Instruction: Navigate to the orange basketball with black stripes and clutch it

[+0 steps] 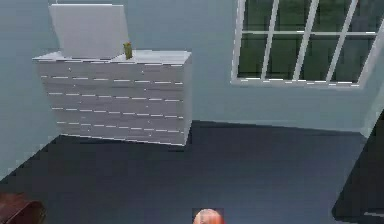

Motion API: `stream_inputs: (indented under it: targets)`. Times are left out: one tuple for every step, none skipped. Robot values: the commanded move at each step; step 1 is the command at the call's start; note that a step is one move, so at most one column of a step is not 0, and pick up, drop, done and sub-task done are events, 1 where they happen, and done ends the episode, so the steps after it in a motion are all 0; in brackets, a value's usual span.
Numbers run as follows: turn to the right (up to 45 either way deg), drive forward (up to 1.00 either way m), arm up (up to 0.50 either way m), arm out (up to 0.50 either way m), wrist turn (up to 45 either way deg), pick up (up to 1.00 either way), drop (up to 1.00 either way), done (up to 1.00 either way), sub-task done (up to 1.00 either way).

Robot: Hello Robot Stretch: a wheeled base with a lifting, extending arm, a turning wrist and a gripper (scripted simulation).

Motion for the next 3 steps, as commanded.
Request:
stream_inputs:
  targets:
    - [-45.0,0.00,0.00,0.00,0.0,0.00,0.00,0.00,0.00]
    - [-33.0,0.00,0.00,0.00,0.0,0.00,0.00,0.00,0.00]
    - [0.0,0.00,0.18,0.00,0.0,0.00,0.00,0.00,0.00]
